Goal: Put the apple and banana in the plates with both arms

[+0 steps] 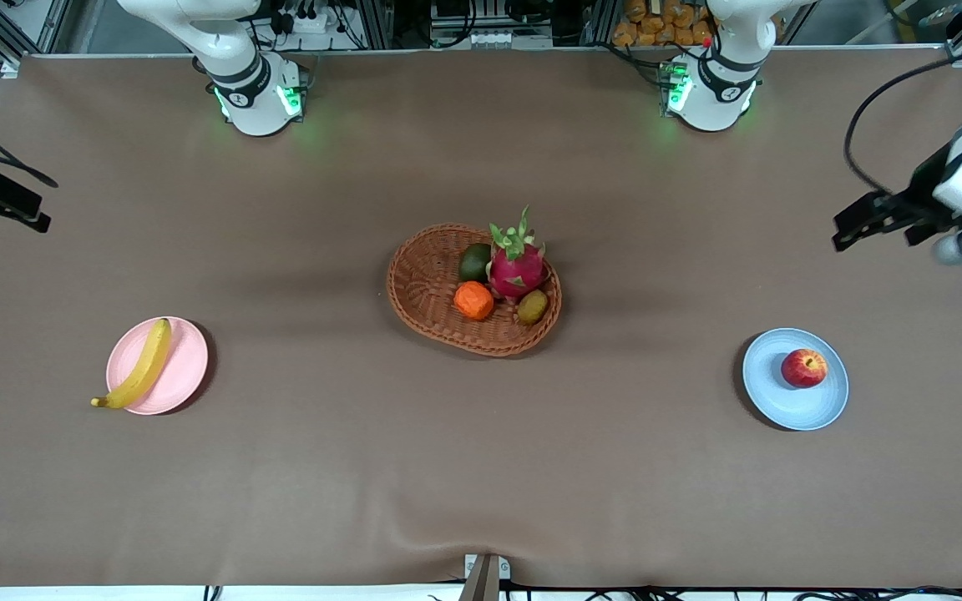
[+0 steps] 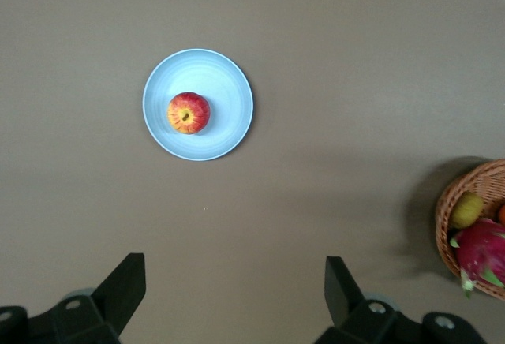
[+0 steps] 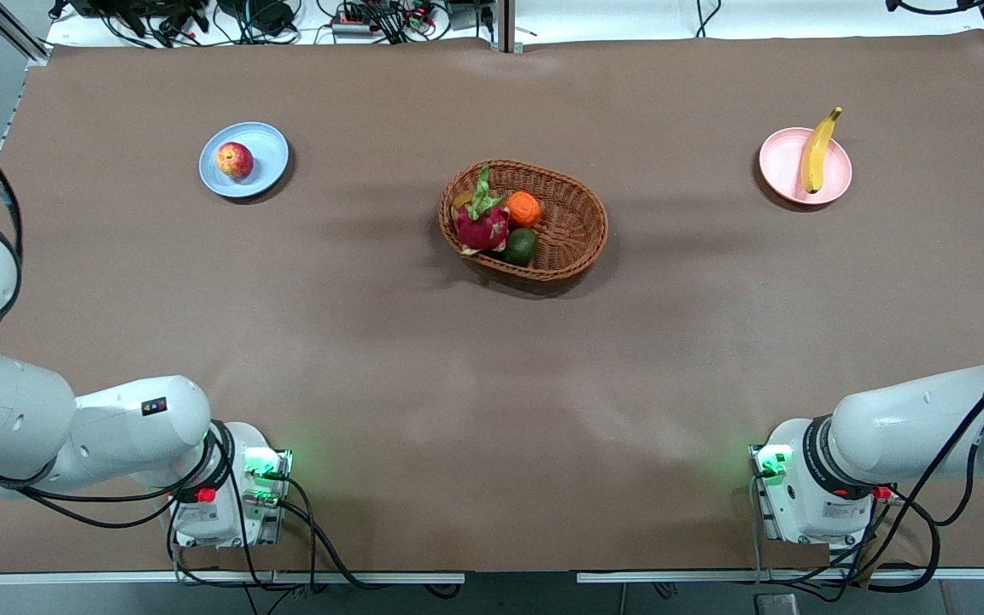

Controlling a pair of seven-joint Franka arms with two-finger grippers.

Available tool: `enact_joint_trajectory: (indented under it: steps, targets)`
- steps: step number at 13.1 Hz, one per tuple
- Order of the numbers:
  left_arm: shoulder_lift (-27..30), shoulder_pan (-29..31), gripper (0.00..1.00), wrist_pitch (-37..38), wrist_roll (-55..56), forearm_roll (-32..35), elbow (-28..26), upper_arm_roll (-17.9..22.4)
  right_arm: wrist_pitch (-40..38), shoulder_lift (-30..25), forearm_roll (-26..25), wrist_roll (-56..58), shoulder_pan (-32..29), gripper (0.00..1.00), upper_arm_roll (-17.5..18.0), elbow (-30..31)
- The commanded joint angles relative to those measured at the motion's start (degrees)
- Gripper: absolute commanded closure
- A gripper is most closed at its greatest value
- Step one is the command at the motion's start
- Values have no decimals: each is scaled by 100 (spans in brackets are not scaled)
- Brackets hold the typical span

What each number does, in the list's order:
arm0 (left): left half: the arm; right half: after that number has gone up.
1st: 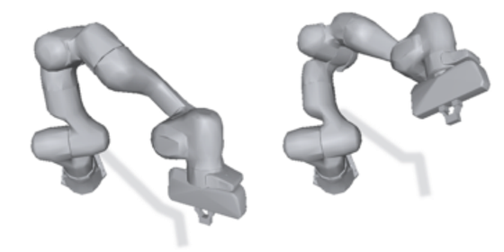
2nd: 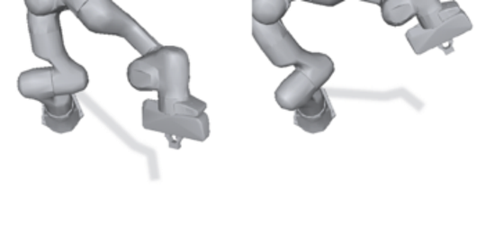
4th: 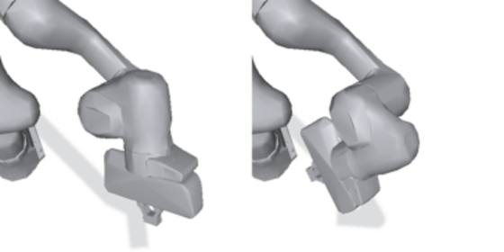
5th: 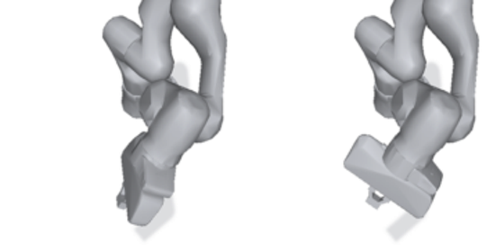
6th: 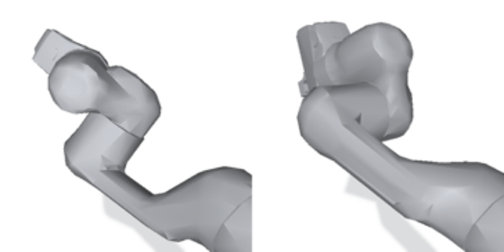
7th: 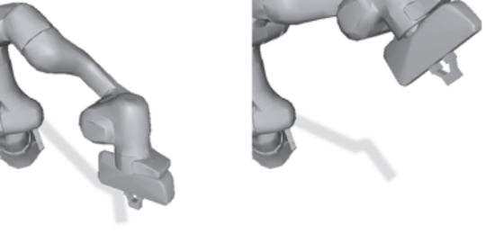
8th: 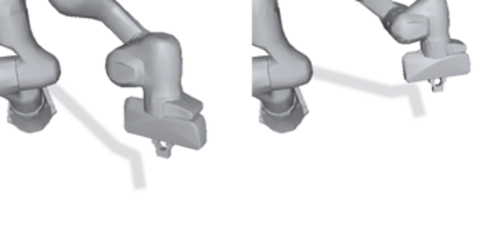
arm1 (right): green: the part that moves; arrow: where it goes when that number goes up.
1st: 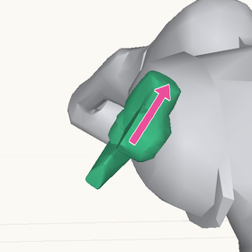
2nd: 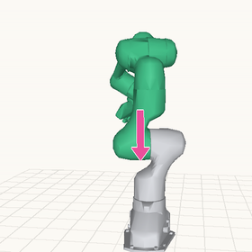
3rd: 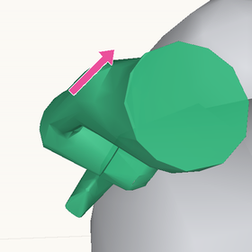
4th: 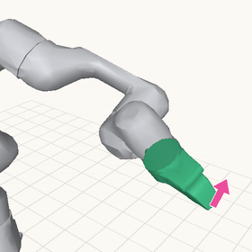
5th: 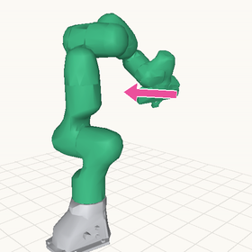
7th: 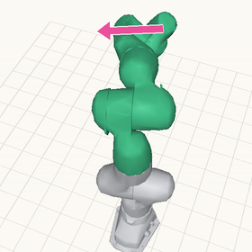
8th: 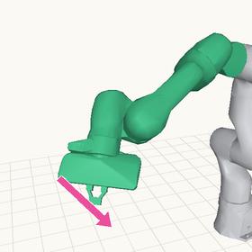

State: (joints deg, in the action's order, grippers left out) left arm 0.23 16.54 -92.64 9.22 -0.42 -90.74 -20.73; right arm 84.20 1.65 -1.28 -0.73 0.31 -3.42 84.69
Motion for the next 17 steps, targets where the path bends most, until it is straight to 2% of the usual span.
enact_joint_trajectory:
  steps: [1, 7, 10, 11, 14, 15, 17]
  targets:
    - [-102, 33, 0, 544, 36, -81, 539, -54, -219, -68, -83, -6, 13, 0, -10, -40]
    - [-49, 51, 0, 756, -17, -46, 548, -195, -509, -270, 14, -6, -23, 0, -36, -40]
    - [241, -106, 0, 756, -17, -38, 522, -107, -650, -402, 14, -15, -49, 0, -45, -14]
    - [250, -386, 0, 774, -17, -20, 496, 111, -650, -393, 32, -15, -92, 0, -45, -14]
    - [294, -1677, 0, 870, -26, -11, 478, 1585, -633, -376, 251, -15, -102, 0, -54, -22]
    - [381, -1811, 0, 870, -26, -20, 434, 1737, -633, -376, 251, -6, -128, 0, -54, -22]
    - [557, -1821, 0, 870, -17, -29, 207, 1739, -633, -367, 251, -6, -128, 0, -54, -22]
